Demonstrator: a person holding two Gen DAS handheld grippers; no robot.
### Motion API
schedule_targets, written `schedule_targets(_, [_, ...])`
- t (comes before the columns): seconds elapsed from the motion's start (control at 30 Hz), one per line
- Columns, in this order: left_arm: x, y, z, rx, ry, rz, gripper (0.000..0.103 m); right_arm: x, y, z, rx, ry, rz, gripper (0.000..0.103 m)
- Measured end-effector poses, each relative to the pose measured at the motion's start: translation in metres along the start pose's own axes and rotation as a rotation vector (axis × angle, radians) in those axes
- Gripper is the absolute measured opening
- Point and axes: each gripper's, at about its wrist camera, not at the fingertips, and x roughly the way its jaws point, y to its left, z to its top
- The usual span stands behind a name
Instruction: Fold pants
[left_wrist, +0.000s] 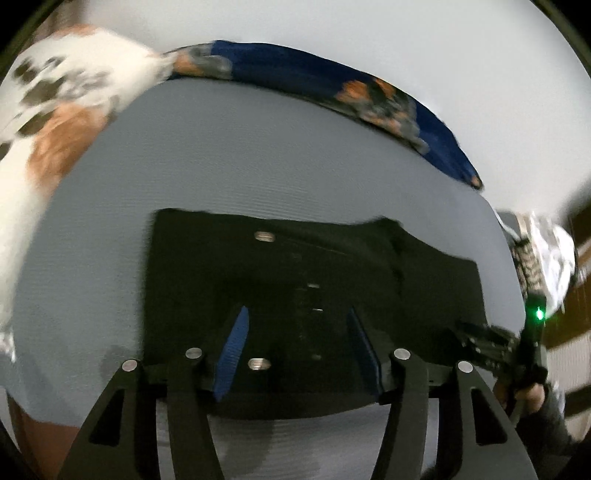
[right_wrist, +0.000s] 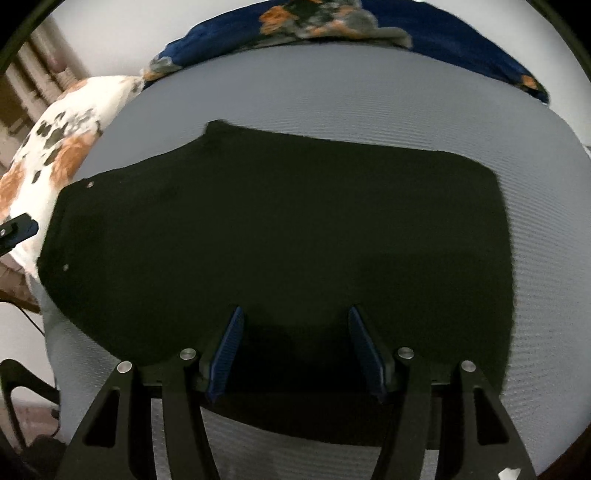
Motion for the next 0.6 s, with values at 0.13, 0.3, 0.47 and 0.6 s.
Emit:
schedule_targets(0.13, [-0.012,0.036,0.001,-0.054,-0.012,0.022,0.057,0.008,0.028,0.005,-0.052,0.020,0.019,0.058])
schedule_targets(0.3, [-0.010,0.070,0.001,-0.118,0.015,0.003,0.057,0.017,0.055,0.013,-0.082,0.049,0.084,0.058])
schedule_targets(0.47, [-0.001,0.098,-0.001,-0.158,0.058,-0.079,0.057,0.017,0.060,0.027,-0.021,0.068,0.172,0.058])
schedule_targets(0.6, [0.009,0.119,-0.003,-0.192,0.095,-0.163,0.057,0.008,0.054,0.039,0.026,0.045,0.198,0.061])
